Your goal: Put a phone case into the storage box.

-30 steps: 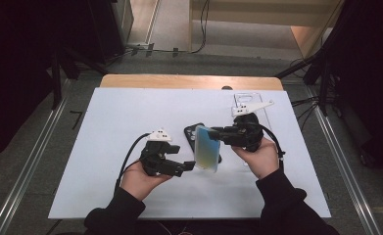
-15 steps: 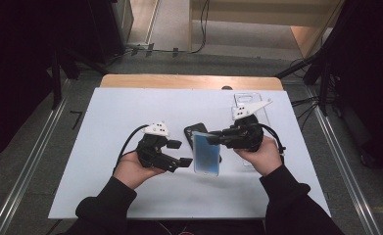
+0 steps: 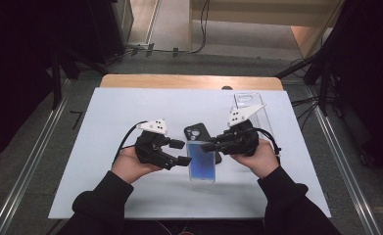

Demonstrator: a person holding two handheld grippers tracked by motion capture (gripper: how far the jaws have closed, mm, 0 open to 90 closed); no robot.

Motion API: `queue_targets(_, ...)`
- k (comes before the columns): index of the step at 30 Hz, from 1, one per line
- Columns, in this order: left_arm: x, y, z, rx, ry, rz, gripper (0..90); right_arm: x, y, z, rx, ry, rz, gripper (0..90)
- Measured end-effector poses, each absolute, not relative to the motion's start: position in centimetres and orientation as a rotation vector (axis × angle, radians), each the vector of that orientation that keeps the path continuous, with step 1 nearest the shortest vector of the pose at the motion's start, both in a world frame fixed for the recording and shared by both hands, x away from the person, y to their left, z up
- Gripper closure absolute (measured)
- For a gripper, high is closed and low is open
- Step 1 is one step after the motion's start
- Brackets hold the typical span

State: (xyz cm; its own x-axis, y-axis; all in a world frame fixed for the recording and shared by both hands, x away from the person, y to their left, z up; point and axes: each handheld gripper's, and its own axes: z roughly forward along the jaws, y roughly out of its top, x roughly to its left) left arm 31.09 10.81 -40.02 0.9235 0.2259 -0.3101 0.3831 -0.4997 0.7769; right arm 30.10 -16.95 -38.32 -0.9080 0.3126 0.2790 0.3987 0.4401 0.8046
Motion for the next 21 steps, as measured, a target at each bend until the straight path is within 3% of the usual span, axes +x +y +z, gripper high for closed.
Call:
queue_targets(9,31.4,10.8,-40.0,2.110,0.395,-0.261,45.1,29.9,-16.1,-38.5,-0.537,-2.580,-1.481,77.0)
queue_targets(15,31.3,10.7,-40.2,2.119,0.332,-0.336,68.7,29.8,-15.8,-38.5,-0.480,-2.562,-1.488,77.0)
queue_targets(21,31.2,10.8,-40.3,2.113,0.281,-0.350,80.5,29.7,-15.6,-38.6,-0.456,-2.546,-1.472,77.0)
